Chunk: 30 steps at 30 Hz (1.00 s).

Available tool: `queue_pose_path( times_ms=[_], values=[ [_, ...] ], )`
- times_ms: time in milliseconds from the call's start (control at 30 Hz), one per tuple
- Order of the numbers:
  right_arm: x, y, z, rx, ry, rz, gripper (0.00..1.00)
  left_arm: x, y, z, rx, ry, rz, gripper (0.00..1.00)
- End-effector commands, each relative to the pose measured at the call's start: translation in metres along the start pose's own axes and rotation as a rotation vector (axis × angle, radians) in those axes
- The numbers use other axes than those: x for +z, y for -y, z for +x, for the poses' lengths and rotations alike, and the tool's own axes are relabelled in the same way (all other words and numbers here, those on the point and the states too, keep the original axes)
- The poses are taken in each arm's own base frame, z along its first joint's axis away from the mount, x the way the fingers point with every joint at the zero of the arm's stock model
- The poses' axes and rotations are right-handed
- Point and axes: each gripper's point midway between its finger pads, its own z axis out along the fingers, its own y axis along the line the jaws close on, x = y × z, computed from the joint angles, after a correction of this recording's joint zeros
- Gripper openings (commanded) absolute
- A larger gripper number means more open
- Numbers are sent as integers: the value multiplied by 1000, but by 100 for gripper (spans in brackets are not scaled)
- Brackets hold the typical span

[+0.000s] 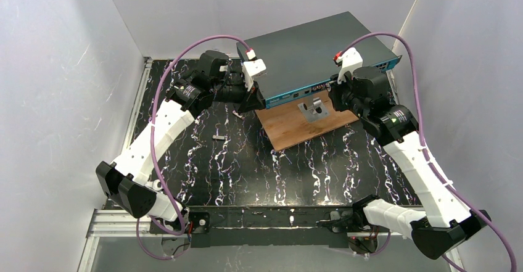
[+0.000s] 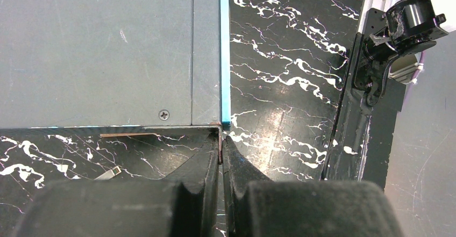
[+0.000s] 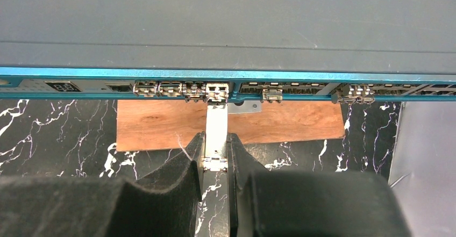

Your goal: Insert the plug into the switch port

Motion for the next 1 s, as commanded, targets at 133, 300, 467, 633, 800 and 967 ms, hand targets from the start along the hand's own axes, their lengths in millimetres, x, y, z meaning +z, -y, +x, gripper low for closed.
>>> queue_pose_path(
  times_ms=[133,300,467,633,800,967],
  values=[
    [8,-4,-53,23,187,-17,1,-4,19,-3,14,-4,61,0],
    [9,-10,-55,20,202,-49,1,-4,20,-3,13,-5,66,0],
    [12,-4,-51,32,190,-12,1,-3,21,-4,16,-5,66,0],
    [12,8,-45,17,191,53,1,-4,21,-4,16,-5,61,0],
    [14,-4,-44,10,211,-14,1,-3,21,-4,13,-5,63,0],
    [18,-13,-38,11,239,-58,1,-3,22,-4,13,-6,63,0]
  ],
)
